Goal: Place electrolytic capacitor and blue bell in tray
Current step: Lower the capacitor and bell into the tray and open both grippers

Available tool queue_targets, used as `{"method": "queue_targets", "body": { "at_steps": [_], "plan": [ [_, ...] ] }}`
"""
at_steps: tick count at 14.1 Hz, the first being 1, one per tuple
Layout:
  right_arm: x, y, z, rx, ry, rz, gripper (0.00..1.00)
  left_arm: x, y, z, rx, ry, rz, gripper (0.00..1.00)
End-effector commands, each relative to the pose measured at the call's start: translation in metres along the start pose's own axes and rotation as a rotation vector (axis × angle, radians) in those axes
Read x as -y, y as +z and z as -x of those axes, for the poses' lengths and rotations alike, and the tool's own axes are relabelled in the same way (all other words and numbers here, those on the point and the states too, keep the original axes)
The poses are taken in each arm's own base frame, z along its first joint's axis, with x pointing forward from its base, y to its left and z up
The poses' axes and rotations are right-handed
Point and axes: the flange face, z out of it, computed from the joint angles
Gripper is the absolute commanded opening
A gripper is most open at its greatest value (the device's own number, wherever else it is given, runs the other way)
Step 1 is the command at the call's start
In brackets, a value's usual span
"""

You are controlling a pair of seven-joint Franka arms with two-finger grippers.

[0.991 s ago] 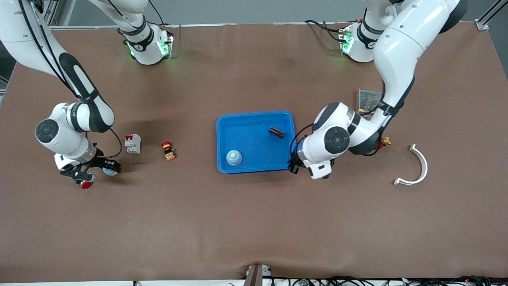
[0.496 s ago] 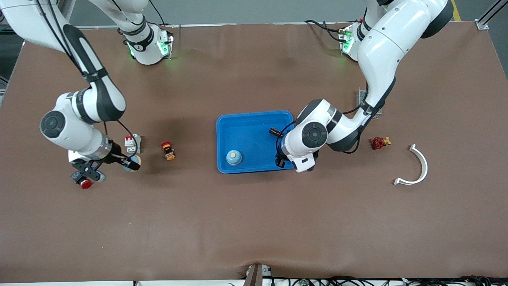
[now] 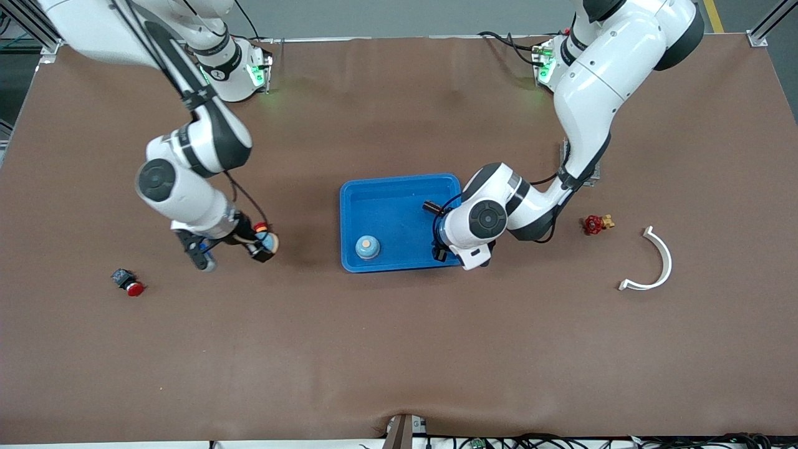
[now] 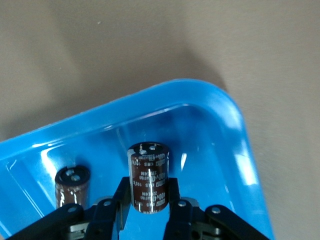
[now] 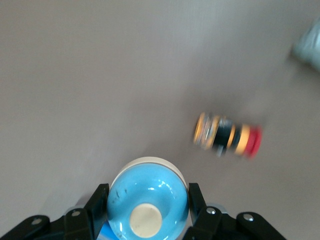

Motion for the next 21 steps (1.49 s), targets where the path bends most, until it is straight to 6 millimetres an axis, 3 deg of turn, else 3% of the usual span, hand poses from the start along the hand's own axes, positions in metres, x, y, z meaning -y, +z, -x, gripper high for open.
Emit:
{"method": "queue_targets", "body": {
  "at_steps": [1, 2, 3, 5, 9, 12, 15, 19, 21],
  "plan": [
    [0.015, 0.007, 0.071, 0.004, 0.092, 0.022, 0.00, 0.004, 0.010, 0.008, -0.035, -0.007, 0.007, 0.00],
    [0.017, 0.010, 0.095, 0.006, 0.108, 0.028, 0.00, 0.004, 0.010, 0.007, -0.038, -0.007, 0.008, 0.22],
    [0.020, 0.013, 0.119, 0.004, 0.118, 0.030, 0.00, 0.003, 0.009, 0.006, -0.038, -0.007, 0.009, 0.57],
    [0.022, 0.017, 0.158, -0.005, 0.134, 0.038, 0.00, 0.001, -0.001, 0.008, -0.037, -0.004, 0.024, 1.00],
    [0.025, 0.031, 0.224, -0.055, 0.138, 0.038, 0.00, -0.002, -0.038, 0.010, -0.078, 0.039, 0.083, 1.00],
    [0.038, 0.059, 0.246, -0.078, 0.153, 0.044, 0.00, -0.007, -0.069, 0.008, -0.163, 0.132, 0.106, 1.00],
    [0.045, 0.087, 0.246, -0.102, 0.150, 0.054, 0.00, -0.010, -0.114, 0.003, -0.195, 0.235, 0.150, 1.00],
    [0.046, 0.116, 0.228, -0.132, 0.134, 0.075, 0.00, -0.002, -0.176, -0.031, -0.249, 0.383, 0.111, 1.00],
    [0.046, 0.130, 0.227, -0.131, 0.127, 0.089, 0.00, 0.002, -0.196, -0.045, -0.265, 0.435, 0.097, 1.00]
  ]
}}
